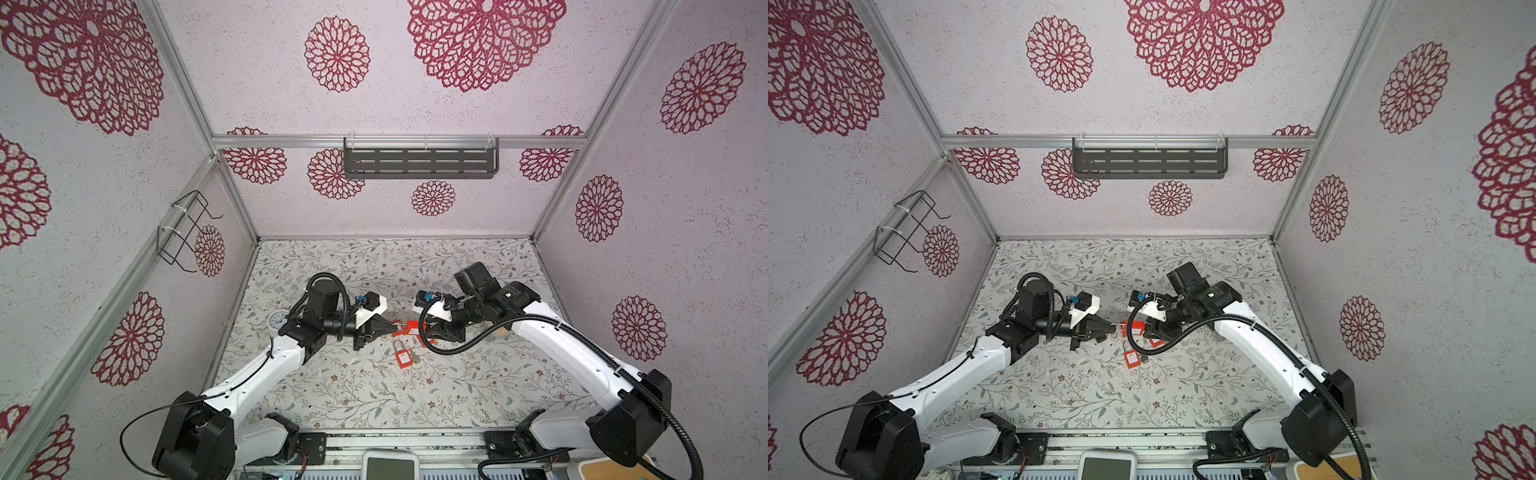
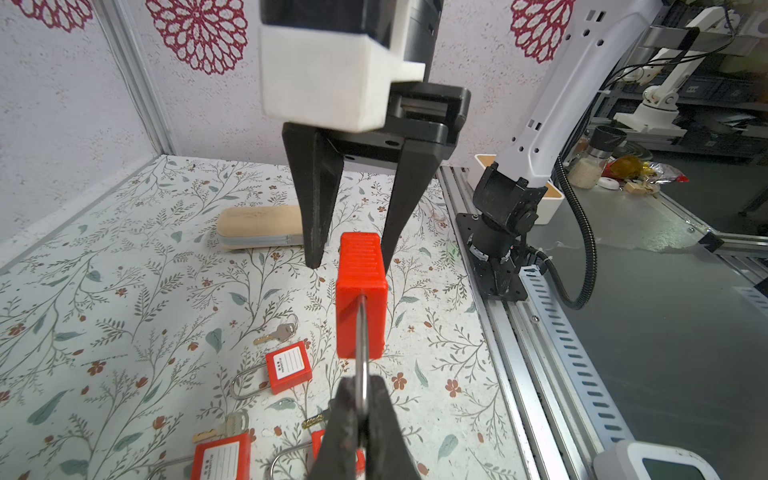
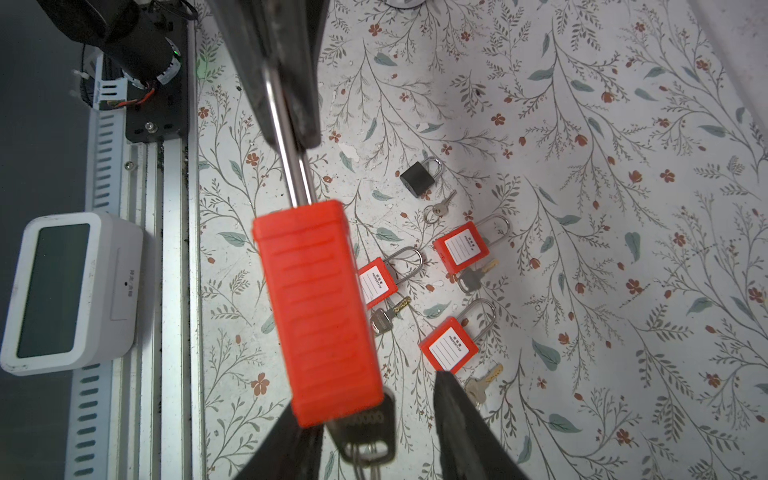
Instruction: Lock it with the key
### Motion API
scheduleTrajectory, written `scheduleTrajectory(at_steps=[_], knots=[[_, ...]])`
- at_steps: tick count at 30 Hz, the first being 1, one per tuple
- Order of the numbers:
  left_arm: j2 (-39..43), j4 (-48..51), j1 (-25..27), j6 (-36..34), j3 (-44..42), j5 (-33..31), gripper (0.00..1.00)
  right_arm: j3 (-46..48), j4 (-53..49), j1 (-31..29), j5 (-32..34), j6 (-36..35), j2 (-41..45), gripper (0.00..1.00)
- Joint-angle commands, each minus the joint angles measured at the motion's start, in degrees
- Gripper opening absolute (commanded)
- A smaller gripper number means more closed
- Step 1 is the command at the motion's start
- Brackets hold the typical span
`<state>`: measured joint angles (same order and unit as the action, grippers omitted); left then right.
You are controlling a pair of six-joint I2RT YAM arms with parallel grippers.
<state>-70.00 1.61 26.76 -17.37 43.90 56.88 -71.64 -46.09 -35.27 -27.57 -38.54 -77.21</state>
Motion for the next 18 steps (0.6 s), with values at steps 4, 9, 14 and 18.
scheduleTrajectory(at_steps=[4,9,14,18], knots=[[0.9,-0.6,0.9,-0.5,1.4,2.2,0.00,0.1,2.4,0.4,2.5,-0.6,1.0,0.47],[0.7,-0.6,0.8,-0.6,1.4,1.8,0.00,0.3,0.6,0.4,1.4,-1.0,3.4,0.59],[0.7,-0.6,0.8,-1.1,1.5,1.6,0.00,0.2,-3.6,0.4,2.4,-1.5,5.1,0.69],[0.1,-0.6,0.8,-1.2,1.8,2.1,0.00,-1.5,-7.9,0.6,2.5,-0.7,5.0,0.66]])
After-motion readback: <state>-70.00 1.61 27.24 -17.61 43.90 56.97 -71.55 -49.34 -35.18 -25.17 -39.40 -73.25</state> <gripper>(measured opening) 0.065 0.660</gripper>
